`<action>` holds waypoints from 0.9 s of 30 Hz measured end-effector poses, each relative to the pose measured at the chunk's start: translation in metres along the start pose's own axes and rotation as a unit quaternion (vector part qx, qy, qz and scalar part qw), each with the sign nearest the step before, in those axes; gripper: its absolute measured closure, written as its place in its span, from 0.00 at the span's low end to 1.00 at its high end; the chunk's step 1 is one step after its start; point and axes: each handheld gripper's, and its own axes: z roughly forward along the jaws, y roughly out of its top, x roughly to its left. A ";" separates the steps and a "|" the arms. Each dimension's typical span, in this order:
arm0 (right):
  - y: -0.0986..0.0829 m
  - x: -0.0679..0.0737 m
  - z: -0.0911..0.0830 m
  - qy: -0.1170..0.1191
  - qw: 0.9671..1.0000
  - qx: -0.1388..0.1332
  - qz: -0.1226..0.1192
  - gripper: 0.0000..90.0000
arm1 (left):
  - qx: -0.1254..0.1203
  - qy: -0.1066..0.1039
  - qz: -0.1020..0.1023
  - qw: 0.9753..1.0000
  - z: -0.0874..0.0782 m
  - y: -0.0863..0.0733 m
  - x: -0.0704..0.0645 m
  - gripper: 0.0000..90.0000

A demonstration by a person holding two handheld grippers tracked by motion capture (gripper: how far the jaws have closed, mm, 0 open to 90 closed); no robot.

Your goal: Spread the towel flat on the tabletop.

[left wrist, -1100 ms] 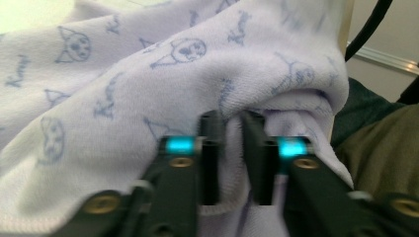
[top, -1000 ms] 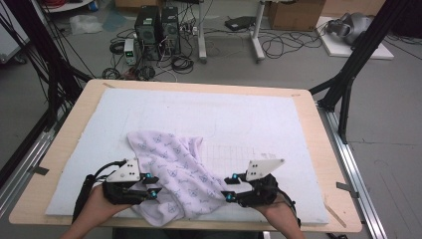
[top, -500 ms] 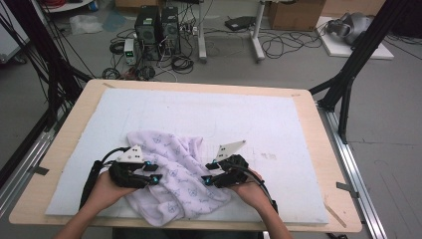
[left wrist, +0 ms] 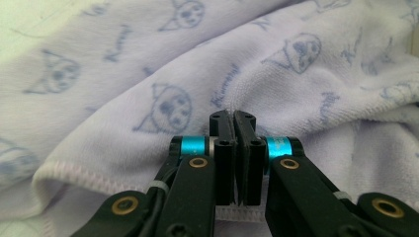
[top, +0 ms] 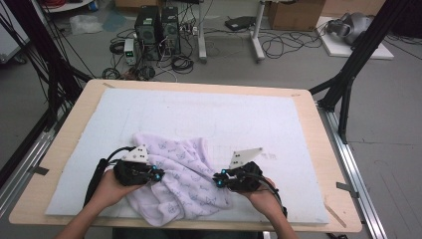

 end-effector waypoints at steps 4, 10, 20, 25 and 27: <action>-0.010 0.015 -0.018 -0.003 1.000 0.000 0.005 0.91 | -0.005 -0.011 0.012 1.000 -0.001 0.002 -0.011 0.97; -0.023 0.038 -0.012 0.019 1.000 0.025 0.005 0.82 | 0.000 -0.017 0.021 1.000 -0.003 -0.002 -0.018 0.96; 0.007 -0.003 -0.010 -0.016 0.999 -0.034 0.032 0.61 | -0.029 0.018 -0.006 0.999 -0.016 0.006 -0.005 0.58; 0.009 -0.031 0.025 -0.078 0.996 0.021 0.033 0.58 | -0.027 0.035 -0.019 0.999 0.001 0.013 0.005 0.54; 0.009 -0.036 0.029 -0.090 0.995 0.026 0.033 0.57 | -0.023 0.026 -0.026 0.999 0.008 0.016 0.010 0.57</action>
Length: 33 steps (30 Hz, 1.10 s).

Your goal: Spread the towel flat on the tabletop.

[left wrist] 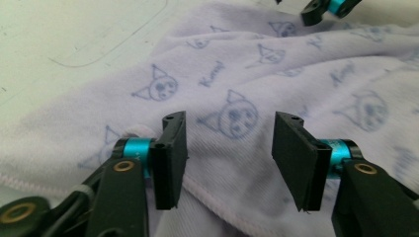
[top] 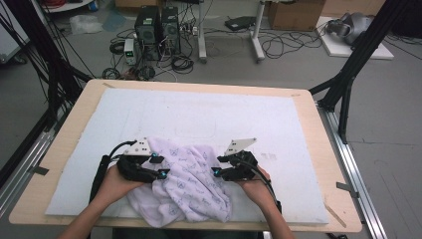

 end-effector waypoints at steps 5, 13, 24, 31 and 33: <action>-0.005 -0.019 0.016 0.018 0.999 -0.002 0.046 0.63 | 0.032 -0.020 0.002 0.999 0.015 0.001 0.005 0.84; -0.003 -0.024 0.004 0.037 0.999 -0.005 0.035 0.96 | 0.011 -0.016 0.001 1.000 -0.002 0.004 0.009 0.90; -0.014 -0.019 -0.106 -0.049 0.997 -0.050 0.025 0.96 | -0.021 0.008 0.011 1.000 -0.046 0.005 0.005 0.91; -0.061 -0.005 -0.088 -0.018 0.999 0.006 0.049 0.89 | -0.002 -0.019 0.005 1.000 -0.049 -0.022 -0.005 0.89; -0.064 -0.004 -0.087 -0.018 0.998 -0.003 0.053 0.82 | -0.003 -0.020 0.008 1.000 -0.052 -0.019 -0.006 0.82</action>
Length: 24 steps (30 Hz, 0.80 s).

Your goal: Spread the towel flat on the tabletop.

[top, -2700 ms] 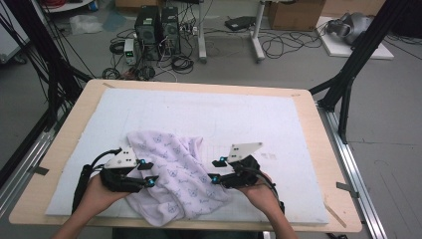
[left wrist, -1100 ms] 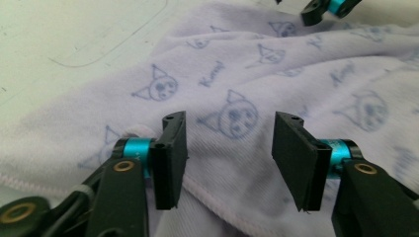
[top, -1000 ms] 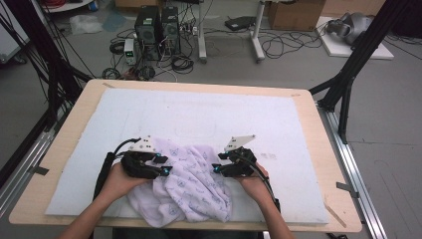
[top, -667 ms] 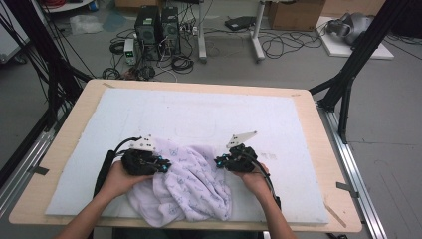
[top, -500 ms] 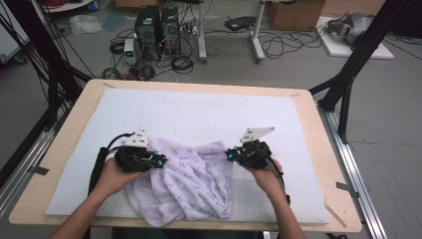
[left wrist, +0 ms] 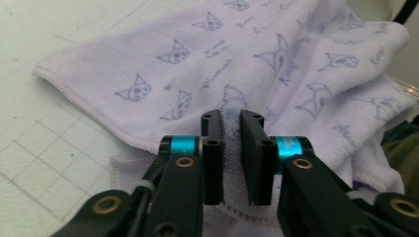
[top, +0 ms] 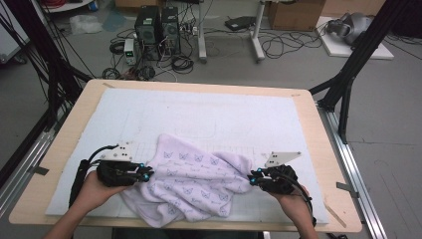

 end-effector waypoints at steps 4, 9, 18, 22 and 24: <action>0.018 0.003 -0.005 -0.014 0.999 -0.028 -0.005 0.66 | -0.020 0.005 0.002 1.000 -0.008 0.016 0.003 0.64; 0.044 0.015 0.000 0.006 0.998 -0.057 -0.030 0.58 | -0.021 0.000 0.003 1.000 0.003 0.029 0.011 0.57; 0.047 0.041 0.059 0.088 0.993 0.005 -0.077 0.57 | 0.049 -0.042 0.024 0.998 0.048 0.016 0.009 0.80; 0.037 0.044 0.071 0.109 0.990 0.033 -0.088 0.89 | 0.050 -0.037 0.023 0.998 0.042 0.008 0.004 0.87; 0.035 0.048 0.070 0.116 0.988 0.031 -0.097 0.93 | 0.047 -0.040 0.024 0.998 0.035 0.005 0.000 0.87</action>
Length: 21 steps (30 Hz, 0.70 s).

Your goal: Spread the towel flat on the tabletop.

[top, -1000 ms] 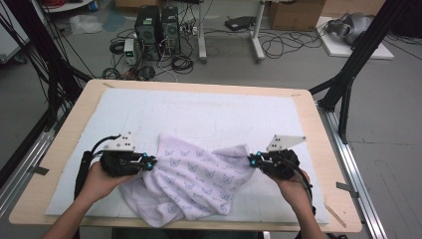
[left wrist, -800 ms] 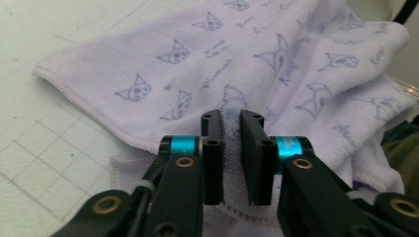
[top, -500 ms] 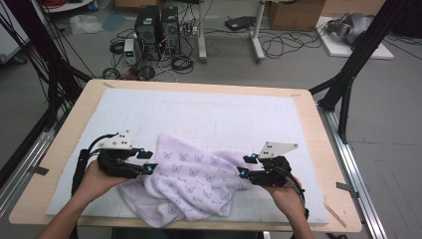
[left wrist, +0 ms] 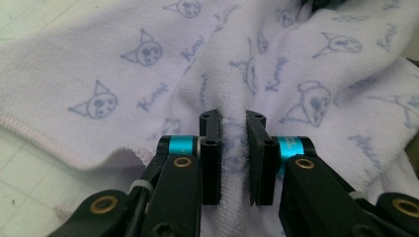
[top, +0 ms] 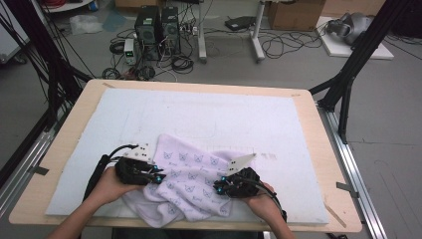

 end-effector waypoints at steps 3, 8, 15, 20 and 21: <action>0.001 0.007 -0.003 0.012 1.000 -0.007 -0.009 0.95 | -0.004 -0.001 0.002 1.000 -0.009 -0.006 -0.010 0.88; 0.002 0.025 -0.007 0.044 0.999 -0.024 -0.015 0.95 | -0.008 -0.007 0.009 1.000 -0.020 -0.013 -0.025 0.88; 0.010 0.026 -0.025 0.038 0.998 -0.057 -0.003 0.76 | -0.042 0.003 -0.005 0.999 -0.038 -0.006 -0.020 0.66; 0.019 0.012 -0.047 -0.001 0.997 -0.081 -0.003 0.73 | -0.070 0.026 -0.010 0.997 -0.053 0.007 -0.007 0.65; 0.021 0.007 -0.050 -0.007 0.996 -0.084 -0.006 0.72 | -0.071 0.035 -0.007 0.997 -0.054 0.011 -0.004 0.65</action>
